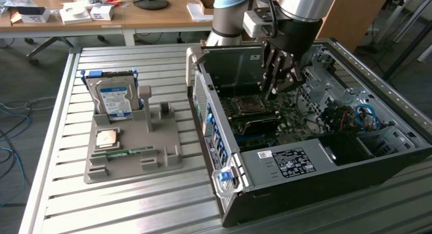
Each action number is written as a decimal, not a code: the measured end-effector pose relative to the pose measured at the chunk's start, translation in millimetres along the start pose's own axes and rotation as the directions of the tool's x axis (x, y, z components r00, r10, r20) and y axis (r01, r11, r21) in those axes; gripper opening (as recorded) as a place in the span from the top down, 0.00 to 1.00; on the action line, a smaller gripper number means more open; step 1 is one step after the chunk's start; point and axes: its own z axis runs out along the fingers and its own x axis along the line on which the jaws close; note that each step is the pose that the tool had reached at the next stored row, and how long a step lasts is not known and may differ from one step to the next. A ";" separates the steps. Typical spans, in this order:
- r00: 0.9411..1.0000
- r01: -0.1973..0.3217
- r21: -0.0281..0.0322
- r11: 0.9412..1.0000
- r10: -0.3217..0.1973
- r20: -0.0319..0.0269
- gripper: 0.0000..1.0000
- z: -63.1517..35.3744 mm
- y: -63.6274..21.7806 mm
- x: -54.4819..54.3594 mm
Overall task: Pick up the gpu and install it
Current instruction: 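Press down on the gpu until it lock into place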
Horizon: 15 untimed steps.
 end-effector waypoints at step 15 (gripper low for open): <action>1.000 0.000 0.000 1.000 0.000 0.000 0.89 0.0 0.0 0.0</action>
